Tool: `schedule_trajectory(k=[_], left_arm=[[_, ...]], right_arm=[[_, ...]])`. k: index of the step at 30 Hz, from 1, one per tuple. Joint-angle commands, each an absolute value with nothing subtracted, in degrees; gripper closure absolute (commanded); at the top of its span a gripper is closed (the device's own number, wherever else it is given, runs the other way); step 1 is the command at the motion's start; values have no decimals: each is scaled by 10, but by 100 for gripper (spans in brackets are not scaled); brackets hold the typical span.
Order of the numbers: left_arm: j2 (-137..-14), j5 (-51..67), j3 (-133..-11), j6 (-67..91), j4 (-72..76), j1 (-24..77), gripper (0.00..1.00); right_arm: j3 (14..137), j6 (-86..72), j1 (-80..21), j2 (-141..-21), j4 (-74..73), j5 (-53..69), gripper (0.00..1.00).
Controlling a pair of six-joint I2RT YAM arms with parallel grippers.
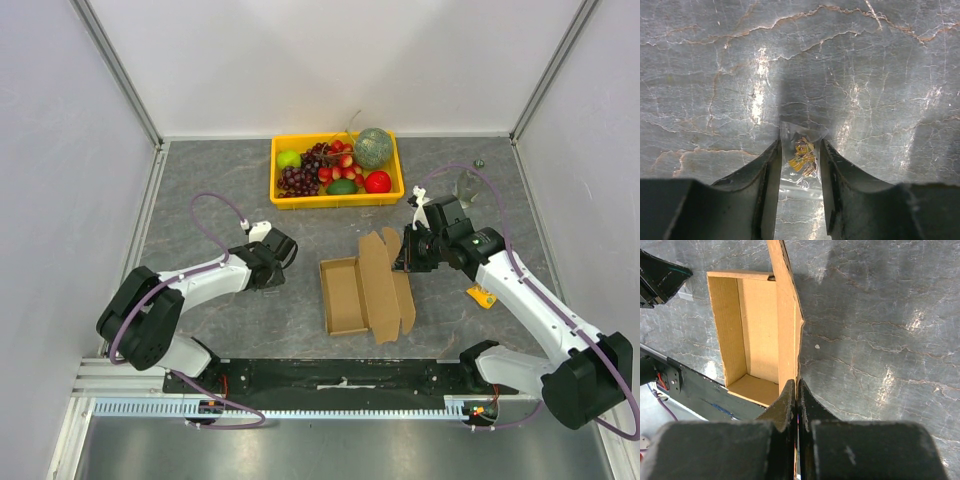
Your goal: Fold the paper box
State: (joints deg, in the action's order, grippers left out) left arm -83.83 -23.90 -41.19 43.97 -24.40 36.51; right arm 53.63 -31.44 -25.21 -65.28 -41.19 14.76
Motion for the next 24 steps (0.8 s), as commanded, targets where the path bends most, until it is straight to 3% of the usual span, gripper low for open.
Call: schedule_trajectory(k=[1, 8, 19, 24], left_arm=[[-847, -237, -399, 450, -261, 367, 60], [-824, -231, -397, 442, -262, 367, 71], [-725, -206, -469, 414, -310, 378, 75], [-720, -213, -552, 420, -327, 447, 75]], right_arm=[[540, -312, -250, -636, -397, 156, 100], [536, -315, -249, -636, -392, 156, 100], [533, -315, -250, -648, -384, 156, 100], [526, -313, -250, -654, -378, 156, 100]])
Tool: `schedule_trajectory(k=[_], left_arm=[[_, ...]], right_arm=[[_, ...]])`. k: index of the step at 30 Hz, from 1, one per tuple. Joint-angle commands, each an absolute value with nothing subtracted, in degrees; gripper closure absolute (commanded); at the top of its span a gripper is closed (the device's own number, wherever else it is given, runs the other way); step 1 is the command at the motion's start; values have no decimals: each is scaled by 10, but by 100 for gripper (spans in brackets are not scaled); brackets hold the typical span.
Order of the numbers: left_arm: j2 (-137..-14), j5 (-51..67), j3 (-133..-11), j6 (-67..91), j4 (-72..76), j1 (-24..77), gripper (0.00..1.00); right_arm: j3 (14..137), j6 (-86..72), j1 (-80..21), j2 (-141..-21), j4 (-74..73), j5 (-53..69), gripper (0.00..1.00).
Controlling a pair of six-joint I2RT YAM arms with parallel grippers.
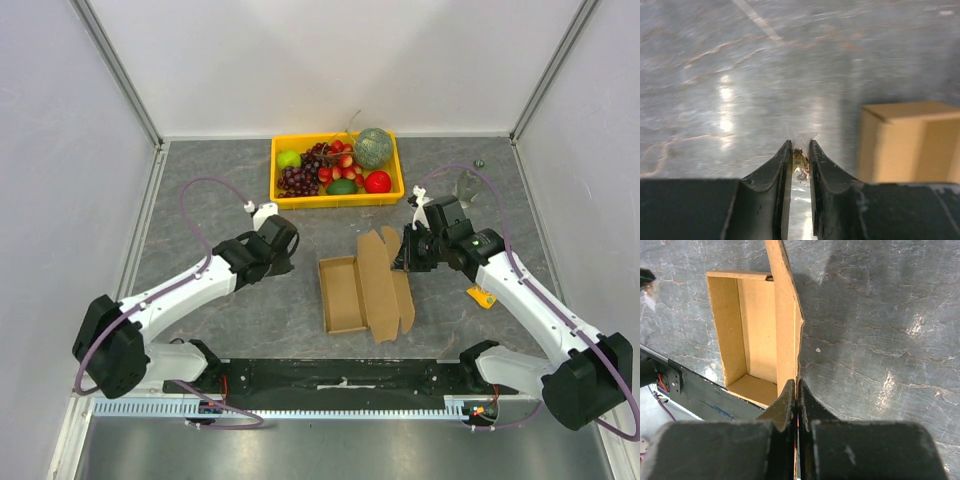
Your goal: Fold the paper box
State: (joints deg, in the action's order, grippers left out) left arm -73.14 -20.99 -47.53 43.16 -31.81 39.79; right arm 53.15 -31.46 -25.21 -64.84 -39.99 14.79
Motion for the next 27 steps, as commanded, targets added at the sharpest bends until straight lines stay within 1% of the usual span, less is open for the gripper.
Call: schedule_trajectory(k=[1, 7, 12, 14, 15, 16, 17, 19, 21, 24, 27], left_arm=[[-729, -214, -576, 423, -327, 469, 75], [-807, -217, -642, 433, -296, 579, 74], [-851, -218, -647, 452, -296, 612, 73], [-856, -213, -639, 458, -289, 616, 69], [-856, -204, -635, 457, -281, 617, 65], [-859, -194, -630, 457, -276, 619, 55], [-859, -191, -628, 457, -272, 618, 42], [-850, -194, -623, 458, -272, 619, 25], [-830, -207, -620, 454, -274, 616, 15], [-779, -219, -609, 441, -274, 602, 13], [-708, -218, -586, 419, -272, 562, 13]], right_arm=[[525, -312, -250, -655, -377, 158, 100], [521, -310, -250, -654, -377, 158, 100], [525, -307, -250, -654, -381, 159, 100], [524, -303, -249, -655, -382, 158, 100], [524, -301, -250, -656, -381, 158, 100], [525, -298, -250, -657, -382, 158, 100], [526, -294, -250, -662, -383, 156, 100], [538, -275, -250, -671, -393, 156, 100], [560, -254, -250, -690, -407, 151, 100], [600, -213, -250, -714, -431, 148, 100], [661, -162, -250, -752, -469, 156, 100]])
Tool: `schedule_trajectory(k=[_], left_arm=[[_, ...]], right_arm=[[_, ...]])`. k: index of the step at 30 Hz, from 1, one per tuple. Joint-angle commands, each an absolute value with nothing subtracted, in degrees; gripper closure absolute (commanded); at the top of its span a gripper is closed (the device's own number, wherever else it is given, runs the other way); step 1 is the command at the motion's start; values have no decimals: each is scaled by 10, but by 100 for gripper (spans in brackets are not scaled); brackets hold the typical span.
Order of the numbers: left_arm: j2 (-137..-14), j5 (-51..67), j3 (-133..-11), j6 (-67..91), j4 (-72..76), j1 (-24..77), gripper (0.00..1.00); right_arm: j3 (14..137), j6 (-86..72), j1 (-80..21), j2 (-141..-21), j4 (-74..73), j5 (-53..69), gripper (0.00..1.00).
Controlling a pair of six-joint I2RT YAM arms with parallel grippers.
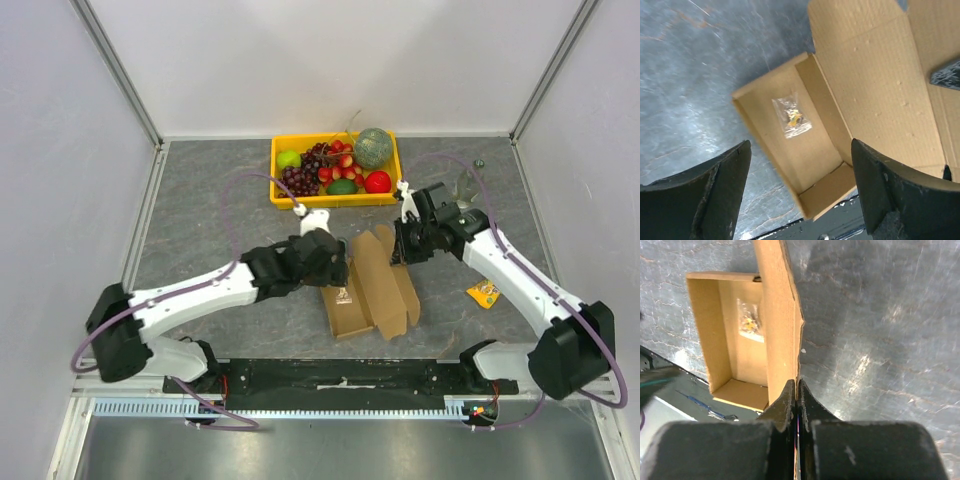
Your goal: Fold the paper box
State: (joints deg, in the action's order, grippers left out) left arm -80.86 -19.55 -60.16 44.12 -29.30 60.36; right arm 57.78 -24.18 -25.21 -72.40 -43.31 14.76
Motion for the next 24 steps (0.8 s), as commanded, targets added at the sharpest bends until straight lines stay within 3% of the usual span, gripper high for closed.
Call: schedule_trajectory(k=[1, 9, 19, 24], left_arm=[[-685, -214, -578, 409, -266, 545, 14], [-555, -55, -497, 278, -182, 365, 18], [-511, 51, -451, 189, -91, 346, 18], [-505, 90, -434, 147, -83, 345, 18]], right_arm=[[684, -147, -250, -770, -490, 156, 100], [834, -45, -265, -882, -552, 128, 100], [1006, 143, -330, -1014, -647, 83, 100], [1031, 208, -357, -1048, -666, 110, 100]])
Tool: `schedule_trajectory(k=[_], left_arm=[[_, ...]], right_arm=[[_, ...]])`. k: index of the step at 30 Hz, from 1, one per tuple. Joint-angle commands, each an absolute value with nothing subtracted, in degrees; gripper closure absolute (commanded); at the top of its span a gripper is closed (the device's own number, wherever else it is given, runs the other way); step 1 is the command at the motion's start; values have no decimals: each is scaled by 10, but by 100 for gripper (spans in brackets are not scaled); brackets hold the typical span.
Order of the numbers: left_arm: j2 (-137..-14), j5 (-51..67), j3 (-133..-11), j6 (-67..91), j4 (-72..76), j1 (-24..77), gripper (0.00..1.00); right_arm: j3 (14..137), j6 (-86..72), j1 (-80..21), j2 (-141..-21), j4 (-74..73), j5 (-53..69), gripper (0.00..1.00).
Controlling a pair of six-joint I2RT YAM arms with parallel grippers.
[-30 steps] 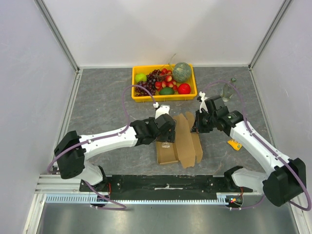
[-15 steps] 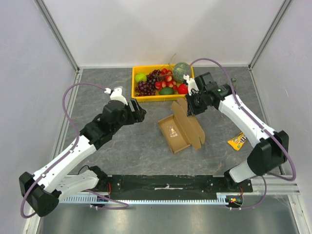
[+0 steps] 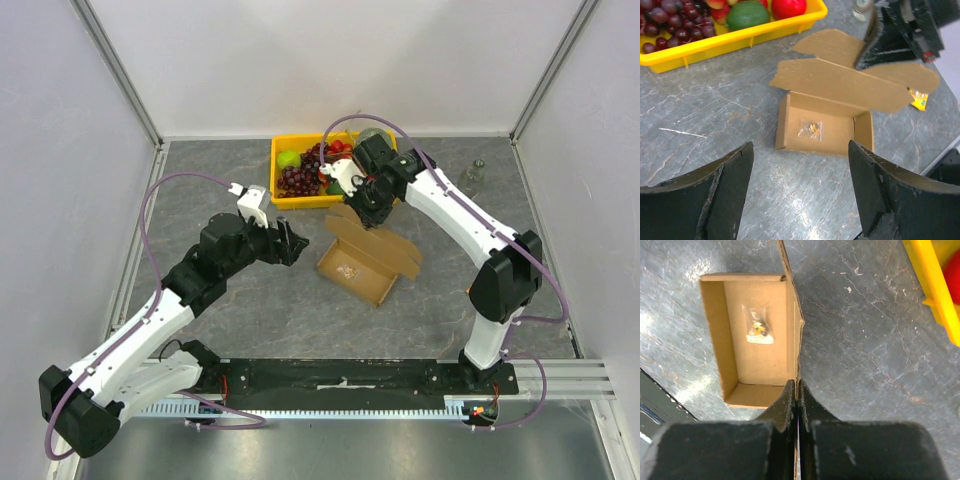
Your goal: Fold the paper box
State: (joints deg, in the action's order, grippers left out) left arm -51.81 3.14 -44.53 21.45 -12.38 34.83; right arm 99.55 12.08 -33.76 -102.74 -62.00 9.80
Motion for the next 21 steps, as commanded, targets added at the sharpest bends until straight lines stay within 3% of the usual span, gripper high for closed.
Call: schedule_trajectory(k=[1, 5, 21], left_arm=[[-504, 96, -431, 138, -84, 345, 18], [-507, 103, -416, 115, -85, 345, 19], [-513, 162, -400, 78, -62, 345, 18]], right_arm=[[1031, 214, -364, -1055, -668, 107, 99], [1037, 230, -387, -1078, -681, 82, 100], [1055, 267, -389, -1048, -720, 209, 100]])
